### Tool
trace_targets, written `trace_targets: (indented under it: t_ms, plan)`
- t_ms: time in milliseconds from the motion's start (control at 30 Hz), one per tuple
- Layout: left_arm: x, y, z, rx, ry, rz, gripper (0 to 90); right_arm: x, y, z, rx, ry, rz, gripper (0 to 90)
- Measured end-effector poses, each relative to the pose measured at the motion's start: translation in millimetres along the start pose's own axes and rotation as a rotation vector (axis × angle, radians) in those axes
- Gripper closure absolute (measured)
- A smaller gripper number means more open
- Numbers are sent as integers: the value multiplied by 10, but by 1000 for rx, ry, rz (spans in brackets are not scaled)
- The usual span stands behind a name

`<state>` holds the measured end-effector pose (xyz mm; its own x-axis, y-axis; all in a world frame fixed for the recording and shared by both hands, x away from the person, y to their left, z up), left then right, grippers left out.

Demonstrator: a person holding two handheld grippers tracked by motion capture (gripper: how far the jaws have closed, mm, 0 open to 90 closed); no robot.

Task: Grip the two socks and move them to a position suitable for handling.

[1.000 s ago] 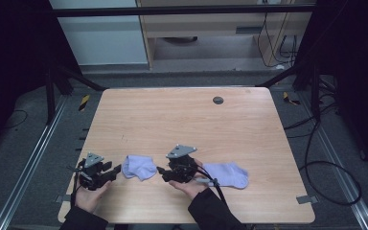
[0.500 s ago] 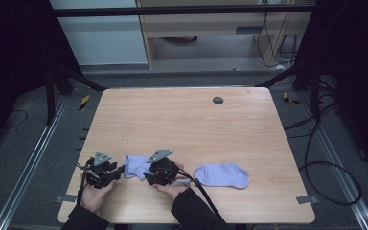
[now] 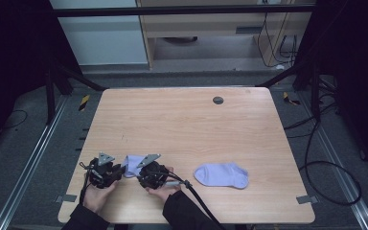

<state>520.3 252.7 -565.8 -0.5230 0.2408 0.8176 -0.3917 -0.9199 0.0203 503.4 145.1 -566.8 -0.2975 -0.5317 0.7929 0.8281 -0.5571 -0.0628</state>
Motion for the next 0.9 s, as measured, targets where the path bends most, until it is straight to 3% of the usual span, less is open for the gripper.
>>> trace_targets:
  t_ms: [100,267,400,433,533,700,767,833,900]
  plan:
    - [-2,11,-1,0,-7,-9,801,-6,-17,-6,0,-9,6,795]
    - [-4,35,5,-6,-10,-24,857,12,-15,-7,-5,-21,1,858]
    - [8,45,3,-12,-15,-40,865,161,7,85,-50,64,24,863]
    - [8,45,3,-12,-15,-40,866,161,7,85,-50,64,24,863]
    - [34,69,6,-24,-11,-50,867,314,79,190,-93,144,24,863]
    - [53,107,1,-48,-14,-55,868,526,325,328,-193,251,-29,862]
    - [49,117,-12,-56,-25,-61,868,545,481,328,-238,249,-71,861]
    - [44,118,-15,-57,-28,-62,868,534,510,321,-250,241,-77,860]
    - [38,118,-19,-62,-34,-63,867,471,612,294,-254,216,-119,858]
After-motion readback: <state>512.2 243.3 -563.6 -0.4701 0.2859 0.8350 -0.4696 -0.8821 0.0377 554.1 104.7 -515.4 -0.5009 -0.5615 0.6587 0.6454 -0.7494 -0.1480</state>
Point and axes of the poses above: each handheld gripper's, and its own axes: x roughly backward along the jaws, z roughly out of its top, y roughly to its right, the point moved 10 cm from there along -x, roughly forward along the jaws, and after that the axes turned 9 degrees about -y, right-handed, at the moved point
